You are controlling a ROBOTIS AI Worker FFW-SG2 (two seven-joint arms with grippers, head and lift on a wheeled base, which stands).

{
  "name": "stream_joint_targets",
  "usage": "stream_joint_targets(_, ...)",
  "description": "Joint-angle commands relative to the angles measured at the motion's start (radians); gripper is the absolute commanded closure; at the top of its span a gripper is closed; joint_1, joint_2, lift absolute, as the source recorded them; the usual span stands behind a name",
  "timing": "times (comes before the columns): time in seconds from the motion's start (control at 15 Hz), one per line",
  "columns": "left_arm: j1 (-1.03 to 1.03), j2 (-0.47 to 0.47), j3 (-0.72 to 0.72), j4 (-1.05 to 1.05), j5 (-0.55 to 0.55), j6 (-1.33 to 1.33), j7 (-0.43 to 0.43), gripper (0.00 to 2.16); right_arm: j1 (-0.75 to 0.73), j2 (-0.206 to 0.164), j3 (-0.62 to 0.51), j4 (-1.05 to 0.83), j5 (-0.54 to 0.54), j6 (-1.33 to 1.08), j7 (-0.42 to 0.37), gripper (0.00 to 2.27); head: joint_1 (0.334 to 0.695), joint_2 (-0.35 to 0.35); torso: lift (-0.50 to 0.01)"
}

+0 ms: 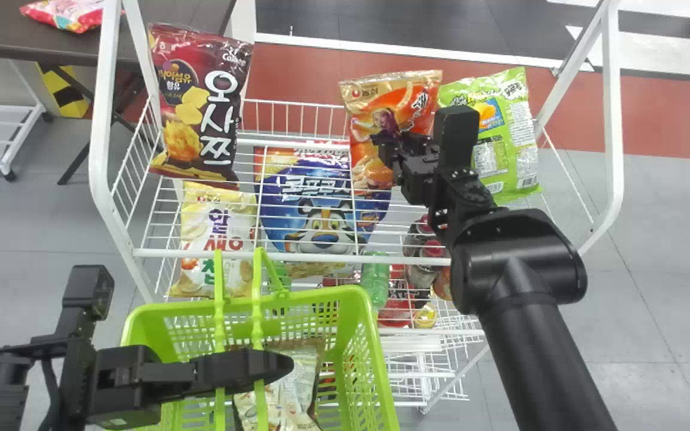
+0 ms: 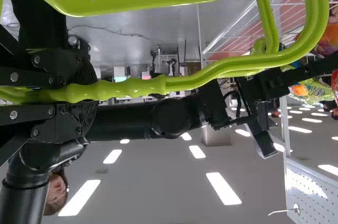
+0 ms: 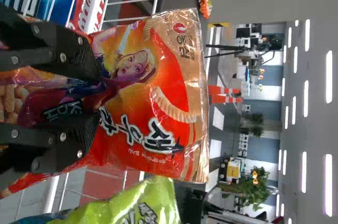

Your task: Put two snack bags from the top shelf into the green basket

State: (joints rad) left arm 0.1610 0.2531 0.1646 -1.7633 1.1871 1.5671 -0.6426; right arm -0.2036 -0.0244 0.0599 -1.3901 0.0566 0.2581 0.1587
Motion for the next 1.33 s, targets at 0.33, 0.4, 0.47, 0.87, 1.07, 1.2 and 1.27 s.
stream_joint_targets(0.33, 0.000, 0.002, 0.001, 0.007, 0.000, 0.004, -0.003, 2.14, 0.213, -0.008, -0.014, -0.322, -0.011, 0.045, 0.024, 2.25, 0.695, -0.139, 0.000)
stream_joint_targets(0.4, 0.000, 0.002, 0.003, 0.007, 0.000, 0.004, -0.005, 2.14, 0.250, -0.008, -0.012, -0.391, -0.014, 0.076, 0.027, 2.25, 0.695, -0.141, 0.000)
stream_joint_targets(0.47, 0.002, 0.002, 0.003, 0.007, 0.000, 0.004, -0.005, 2.14, 0.282, -0.008, -0.011, -0.457, -0.020, 0.122, 0.036, 2.25, 0.695, -0.141, 0.000)
stream_joint_targets(0.87, 0.005, 0.002, 0.007, 0.010, 0.002, 0.004, -0.006, 2.14, 0.440, -0.011, 0.006, -0.800, -0.072, 0.536, 0.076, 2.25, 0.695, -0.130, 0.000)
stream_joint_targets(1.07, 0.009, 0.002, 0.012, 0.010, 0.002, 0.004, -0.009, 2.14, 0.507, -0.026, 0.021, -0.960, -0.118, 0.754, 0.087, 2.25, 0.695, -0.112, 0.000)
stream_joint_targets(1.2, 0.017, 0.000, 0.019, 0.012, 0.002, 0.004, -0.012, 2.14, 0.526, -0.045, 0.038, -1.060, -0.121, 0.953, 0.097, 2.25, 0.695, -0.101, 0.000)
stream_joint_targets(1.27, 0.023, -0.002, 0.026, 0.010, 0.003, 0.004, -0.014, 2.14, 0.530, -0.054, 0.052, -1.087, -0.126, 1.048, 0.105, 2.25, 0.695, -0.091, 0.000)
